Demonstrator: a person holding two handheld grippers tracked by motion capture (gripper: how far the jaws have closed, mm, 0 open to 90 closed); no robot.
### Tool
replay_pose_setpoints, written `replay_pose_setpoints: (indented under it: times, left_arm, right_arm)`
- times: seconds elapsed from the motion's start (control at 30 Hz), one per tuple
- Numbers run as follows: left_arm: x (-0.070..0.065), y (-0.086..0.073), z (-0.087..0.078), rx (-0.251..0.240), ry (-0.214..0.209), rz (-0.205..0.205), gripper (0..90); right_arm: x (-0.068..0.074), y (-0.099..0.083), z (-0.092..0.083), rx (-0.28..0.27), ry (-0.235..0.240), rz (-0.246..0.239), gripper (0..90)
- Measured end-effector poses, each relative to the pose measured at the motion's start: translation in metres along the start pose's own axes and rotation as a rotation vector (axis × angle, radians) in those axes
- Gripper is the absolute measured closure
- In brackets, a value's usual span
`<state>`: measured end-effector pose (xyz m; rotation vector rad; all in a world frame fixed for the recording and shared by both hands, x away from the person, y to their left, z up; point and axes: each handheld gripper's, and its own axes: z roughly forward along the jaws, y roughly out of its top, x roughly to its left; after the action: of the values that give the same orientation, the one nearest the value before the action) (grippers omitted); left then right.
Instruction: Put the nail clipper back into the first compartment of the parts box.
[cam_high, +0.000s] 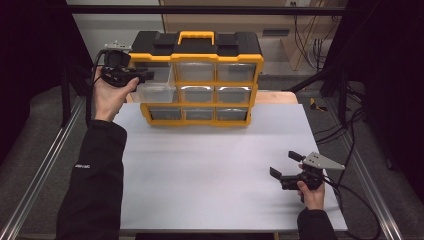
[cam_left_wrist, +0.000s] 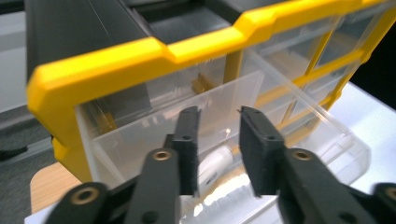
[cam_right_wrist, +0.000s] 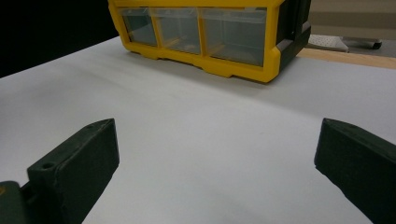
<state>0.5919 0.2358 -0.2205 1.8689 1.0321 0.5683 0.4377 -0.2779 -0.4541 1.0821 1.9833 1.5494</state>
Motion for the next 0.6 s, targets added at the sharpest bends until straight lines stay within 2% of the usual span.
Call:
replay_pose_setpoints:
  times: [0.07,0.3,0.4,0.43,0.5,0.6]
  left_arm:
    - [0.0,0.0,-0.003,-0.014,-0.008,-0.001,60.9]
    - [-0.001,-0.005,-0.019,-0.123,-0.04,0.011,38.2]
    - [-0.001,-0.009,-0.024,-0.124,-0.07,0.016,31.5]
    - [-0.002,-0.011,-0.026,-0.123,-0.075,0.02,26.7]
    - [-0.003,-0.015,-0.033,-0.142,-0.093,0.023,26.0]
    - [-0.006,-0.02,-0.043,-0.175,-0.088,0.04,23.6]
  right_arm:
    - [0.0,0.0,0.0,0.001,0.0,0.002,0.6]
    - [0.0,0.0,0.0,-0.005,-0.002,-0.002,0.6]
    - [0.0,0.0,0.0,0.002,-0.002,0.002,0.6]
    - [0.0,0.0,0.0,0.004,-0.003,-0.002,0.6]
    - [0.0,0.0,0.0,0.003,-0.003,-0.003,0.6]
    - [0.0,0.0,0.001,0.003,-0.003,-0.003,0.6]
